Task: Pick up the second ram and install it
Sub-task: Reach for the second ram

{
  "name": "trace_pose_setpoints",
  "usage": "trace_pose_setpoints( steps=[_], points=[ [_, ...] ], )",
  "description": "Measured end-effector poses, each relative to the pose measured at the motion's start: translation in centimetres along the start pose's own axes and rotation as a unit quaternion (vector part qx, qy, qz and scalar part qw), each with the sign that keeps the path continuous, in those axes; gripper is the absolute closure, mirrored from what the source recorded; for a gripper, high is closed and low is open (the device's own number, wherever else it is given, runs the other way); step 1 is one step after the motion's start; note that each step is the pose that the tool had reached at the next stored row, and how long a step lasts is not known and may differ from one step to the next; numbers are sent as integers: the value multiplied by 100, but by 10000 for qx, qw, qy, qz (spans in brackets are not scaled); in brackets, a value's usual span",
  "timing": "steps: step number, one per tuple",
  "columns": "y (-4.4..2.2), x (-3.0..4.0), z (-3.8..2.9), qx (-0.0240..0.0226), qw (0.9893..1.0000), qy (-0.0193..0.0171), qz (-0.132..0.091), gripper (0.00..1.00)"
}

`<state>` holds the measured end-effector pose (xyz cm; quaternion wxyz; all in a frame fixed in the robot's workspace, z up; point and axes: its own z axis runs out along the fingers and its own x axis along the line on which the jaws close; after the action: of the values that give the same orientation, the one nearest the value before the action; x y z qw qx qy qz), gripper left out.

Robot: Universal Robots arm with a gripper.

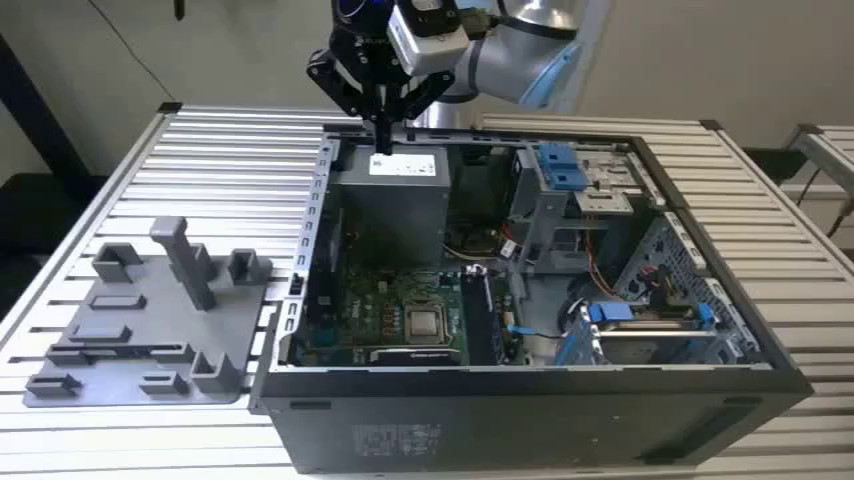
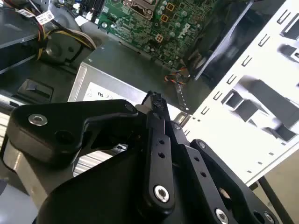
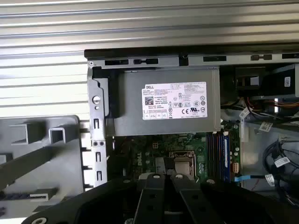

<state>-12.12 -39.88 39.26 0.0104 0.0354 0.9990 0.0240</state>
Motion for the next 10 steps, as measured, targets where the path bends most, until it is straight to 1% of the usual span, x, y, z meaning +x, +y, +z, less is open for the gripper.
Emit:
trace_pose_setpoints(
  steps=[10],
  points=[
    [0, 0, 0, 0, 10000, 3, 0, 89]
  ],
)
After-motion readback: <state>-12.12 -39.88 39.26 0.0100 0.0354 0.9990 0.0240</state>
